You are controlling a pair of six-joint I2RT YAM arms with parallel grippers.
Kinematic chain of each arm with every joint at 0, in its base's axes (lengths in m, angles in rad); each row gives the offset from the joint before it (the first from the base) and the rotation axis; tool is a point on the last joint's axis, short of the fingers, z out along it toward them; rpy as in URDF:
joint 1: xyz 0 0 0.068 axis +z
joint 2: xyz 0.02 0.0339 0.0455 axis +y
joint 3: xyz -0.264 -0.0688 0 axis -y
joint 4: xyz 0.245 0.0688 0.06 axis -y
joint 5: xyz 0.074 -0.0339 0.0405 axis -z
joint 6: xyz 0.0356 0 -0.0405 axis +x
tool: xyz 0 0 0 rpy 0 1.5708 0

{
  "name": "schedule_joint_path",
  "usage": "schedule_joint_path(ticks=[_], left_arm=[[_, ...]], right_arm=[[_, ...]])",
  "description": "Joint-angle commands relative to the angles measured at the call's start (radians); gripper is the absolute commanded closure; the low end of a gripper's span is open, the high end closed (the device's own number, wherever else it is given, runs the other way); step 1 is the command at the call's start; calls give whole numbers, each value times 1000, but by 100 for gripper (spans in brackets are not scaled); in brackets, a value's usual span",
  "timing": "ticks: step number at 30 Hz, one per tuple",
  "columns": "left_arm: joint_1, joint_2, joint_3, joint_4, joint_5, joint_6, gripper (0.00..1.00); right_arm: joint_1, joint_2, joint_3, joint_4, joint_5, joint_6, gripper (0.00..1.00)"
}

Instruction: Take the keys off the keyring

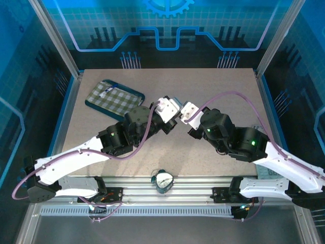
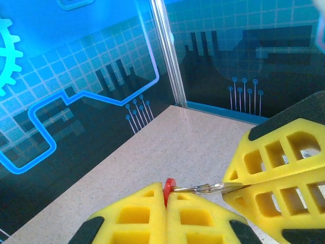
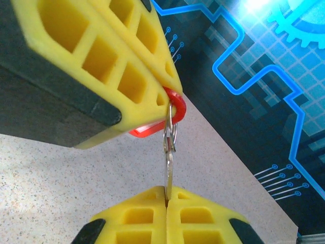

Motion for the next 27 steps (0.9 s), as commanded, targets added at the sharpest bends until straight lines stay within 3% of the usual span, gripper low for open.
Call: schedule_joint_path(ticks=[1,6,15,20,27], left_arm=[[-28,70,-18,-103,3,54,100],[-35,71,-23,-125,29,20,100],[-46,80,-15,-161,74,-17,100],[-57,86,-20,-144,109,-21,100],[-59,91,-21,-144,177,-61,100]], right_arm=[[4,26,55,92,-81,34,100],[-2,28,64,124,-68,33,100],[25,-65,-79,356,-101,-65,100],[24,-26,-27,308,-91,-48,100],[24,-32,-62,381,-87,-63,100]])
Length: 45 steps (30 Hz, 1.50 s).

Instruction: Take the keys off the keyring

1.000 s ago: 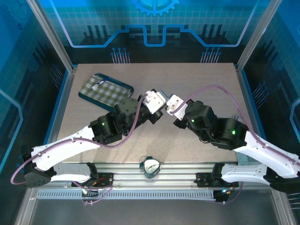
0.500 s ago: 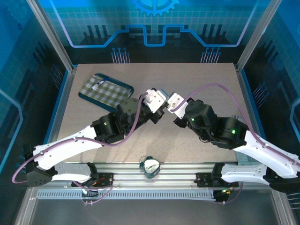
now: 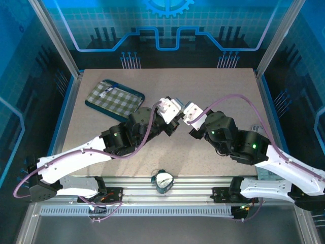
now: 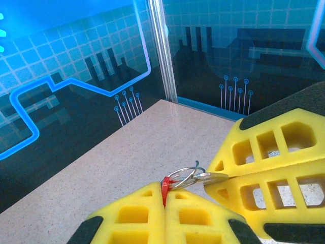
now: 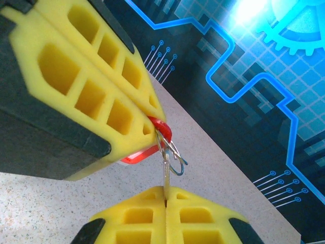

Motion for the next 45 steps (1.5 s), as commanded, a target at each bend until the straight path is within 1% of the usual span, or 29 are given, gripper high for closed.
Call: schedule_joint_path(ticks=[1,5,11,14,16,21,25,28,45], left_arm=[[-41,75,-21,-133,187,24,100],[-46,80,-31,-127,250,-5,100],[-49,69,-40,-113,320,-14,100],[-49,71,-40,-117,364,-16,100],[-49,67,-48,-110,356,-16,100],[-34,13,-92,-41,325,-36,100],[10,-38,-121,12,372,-83,100],[23,-62,-137,43,390,-102,100],[67,-161,-212,133,408,-175,100]], right_arm=[[31,18,14,270,-92,-37,100],[27,9,-25,350,-115,-55,100],[3,-18,-77,410,-172,-55,100],[-26,-35,-82,398,-230,-37,100],[-35,-53,-99,416,-269,-34,100],[-37,-68,-114,373,-269,-68,100],[-43,-113,-157,363,-291,-88,100],[-49,-150,-190,369,-326,-102,100],[-90,-253,-280,412,-412,-157,100]])
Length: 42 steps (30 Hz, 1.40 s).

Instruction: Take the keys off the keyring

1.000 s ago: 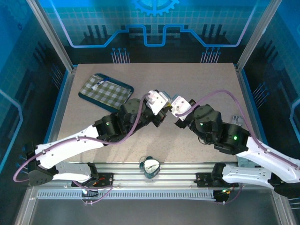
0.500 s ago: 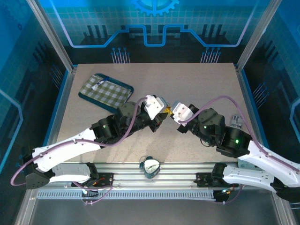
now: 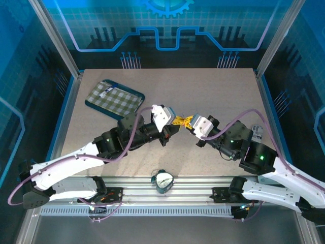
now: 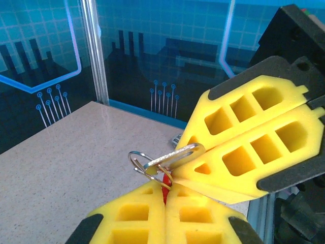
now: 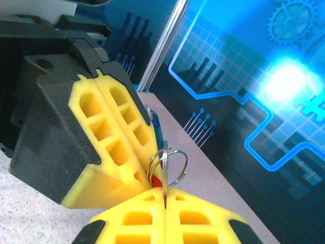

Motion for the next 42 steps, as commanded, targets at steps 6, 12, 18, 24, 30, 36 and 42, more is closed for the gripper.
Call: schedule_joint_path(ticks=[6,12,18,24,30,36,42], left_arm=[[19,-34,-37,26,71,-52,100],[25,-36,-36,27,86,-58,100],[33,-44,-42,31,90,-70,100],[39,-51,-45,32,104,-81,100],[42,-43,-39,29,112,-87,100],[45,-35,-34,27,118,-91,100],[50,-39,-36,32,119,-94,100]], right_arm=[[-24,-59,-38,113,-87,-45,100],[-35,-73,-42,76,-139,-69,100],[-35,-78,-46,35,-170,-110,100],[-32,-96,-67,26,-161,-173,100],[25,-83,-84,40,-70,-254,100],[72,-64,-96,47,-6,-320,100],[113,-62,-130,51,38,-365,100]])
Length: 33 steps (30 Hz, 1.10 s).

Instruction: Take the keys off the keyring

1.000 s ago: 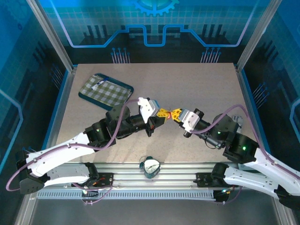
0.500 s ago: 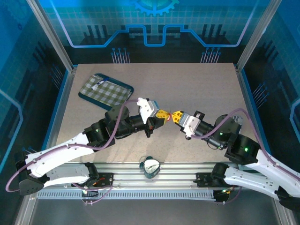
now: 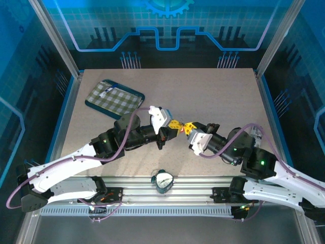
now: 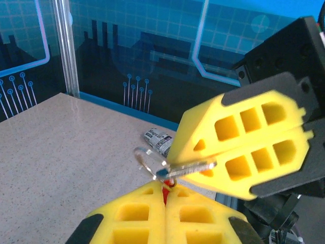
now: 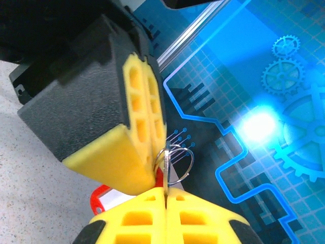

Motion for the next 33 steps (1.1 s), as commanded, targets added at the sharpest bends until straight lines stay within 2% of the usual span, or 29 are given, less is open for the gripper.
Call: schedule_joint_path(ticks=[1,10,33], left_arm=[[19,-6,-1,41,-10,-20,100],[24,-23,-18,37,-17,-27,100],[23,-29,-7,46,-17,-29,100]], right_arm=[[33,-2,-36,-12,-3,-49,100],[20,-48,-37,-2,-8,-10,100],[63,-13,-63,-34,23,-90,100]])
